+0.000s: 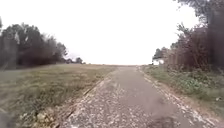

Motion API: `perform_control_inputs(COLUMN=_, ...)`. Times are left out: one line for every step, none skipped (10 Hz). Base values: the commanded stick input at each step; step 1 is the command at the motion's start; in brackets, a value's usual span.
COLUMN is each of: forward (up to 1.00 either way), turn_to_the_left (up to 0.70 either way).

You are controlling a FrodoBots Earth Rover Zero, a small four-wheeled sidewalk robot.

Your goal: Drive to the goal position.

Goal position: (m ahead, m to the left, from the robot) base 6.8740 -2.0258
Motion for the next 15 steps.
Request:
perform_control_inputs(forward=0.06, turn_to_the_left=-0.64)
perform_control_inputs(forward=0.00, turn_to_the_left=-0.70)
perform_control_inputs(forward=0.00, turn_to_the_left=-0.70)
perform_control_inputs(forward=0.00, turn_to_the_left=-0.70)
perform_control_inputs(forward=0.00, turn_to_the_left=-0.70)
perform_control_inputs(forward=0.00, turn_to_the_left=-0.70)
perform_control_inputs(forward=0.00, turn_to_the_left=-0.70)
perform_control_inputs(forward=0.00, turn_to_the_left=-0.70)
perform_control_inputs(forward=0.00, turn_to_the_left=-0.70)
perform_control_inputs(forward=0.00, turn_to_the_left=-0.70)
perform_control_inputs(forward=0.00, turn_to_the_left=-0.64)
perform_control_inputs(forward=0.00, turn_to_the_left=-0.48)
perform_control_inputs(forward=0.00, turn_to_the_left=-0.32)
perform_control_inputs(forward=0.00, turn_to_the_left=-0.25)
perform_control_inputs(forward=0.00, turn_to_the_left=-0.17)
